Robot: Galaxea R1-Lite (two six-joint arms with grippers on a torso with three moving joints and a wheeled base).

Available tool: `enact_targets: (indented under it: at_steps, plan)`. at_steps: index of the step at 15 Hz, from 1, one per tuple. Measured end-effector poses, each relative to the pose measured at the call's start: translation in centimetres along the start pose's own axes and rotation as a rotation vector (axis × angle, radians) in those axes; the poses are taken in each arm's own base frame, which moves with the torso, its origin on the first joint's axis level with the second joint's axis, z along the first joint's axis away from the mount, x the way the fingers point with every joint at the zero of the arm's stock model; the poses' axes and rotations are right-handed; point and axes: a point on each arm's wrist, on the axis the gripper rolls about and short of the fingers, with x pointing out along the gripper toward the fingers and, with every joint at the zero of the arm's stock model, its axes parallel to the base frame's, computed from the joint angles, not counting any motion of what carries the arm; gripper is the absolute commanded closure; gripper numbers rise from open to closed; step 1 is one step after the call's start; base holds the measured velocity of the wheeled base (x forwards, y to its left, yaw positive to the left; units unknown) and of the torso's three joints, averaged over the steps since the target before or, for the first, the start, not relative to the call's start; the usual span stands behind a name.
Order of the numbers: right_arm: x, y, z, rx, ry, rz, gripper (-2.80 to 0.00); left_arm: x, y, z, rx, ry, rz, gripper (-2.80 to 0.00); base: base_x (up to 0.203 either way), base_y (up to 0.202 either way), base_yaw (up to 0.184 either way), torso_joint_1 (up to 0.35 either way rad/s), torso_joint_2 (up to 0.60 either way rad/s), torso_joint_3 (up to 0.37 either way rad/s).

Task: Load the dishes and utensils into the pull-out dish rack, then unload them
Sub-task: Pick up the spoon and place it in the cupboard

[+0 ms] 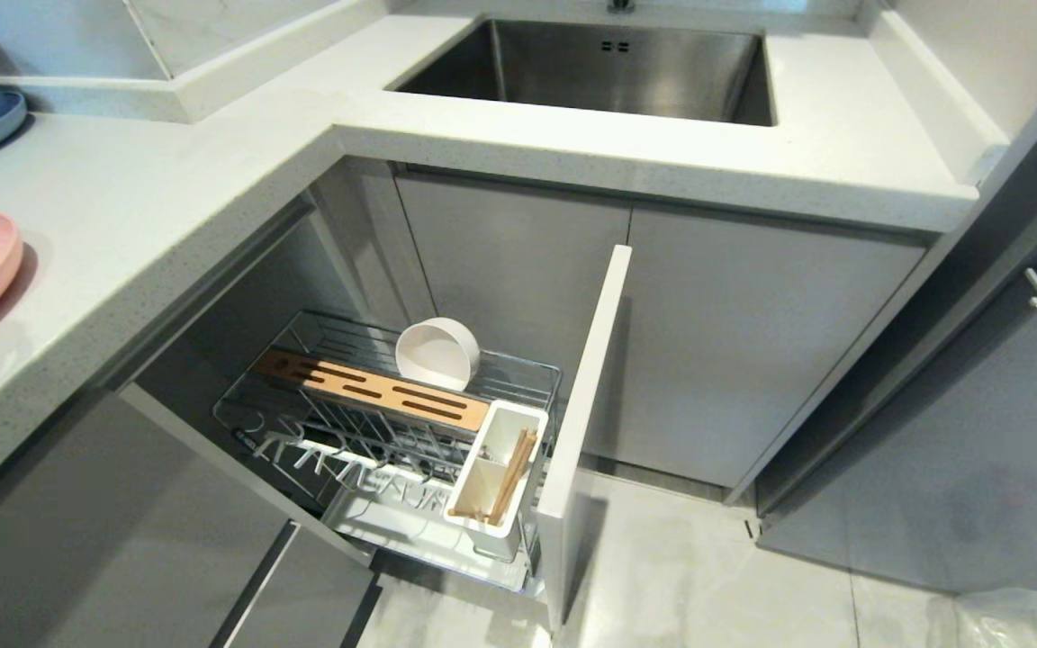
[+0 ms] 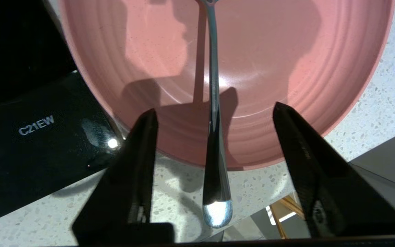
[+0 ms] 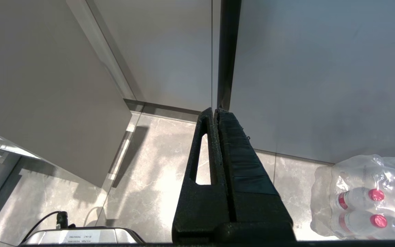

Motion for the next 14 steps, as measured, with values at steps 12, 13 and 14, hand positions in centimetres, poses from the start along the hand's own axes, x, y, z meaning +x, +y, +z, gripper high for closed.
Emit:
enact_targets:
  at_steps: [12,13,14]
  plan:
    - [0.0,0.0,0.0,0.000,0.000,0.000,0.00,1.9,-0.6,0.5,0.020,0.047,-0.032,-2.80,0.000,0.000,0.000,0.000,0.00,0.000]
    - [0.0,0.0,0.0,0.000,0.000,0.000,0.00,2.0,-0.6,0.5,0.021,0.047,-0.032,-2.80,0.000,0.000,0.000,0.000,0.00,0.000]
    - [0.0,0.0,0.0,0.000,0.000,0.000,0.00,2.1,-0.6,0.5,0.022,0.047,-0.031,-2.80,0.000,0.000,0.000,0.000,0.00,0.000]
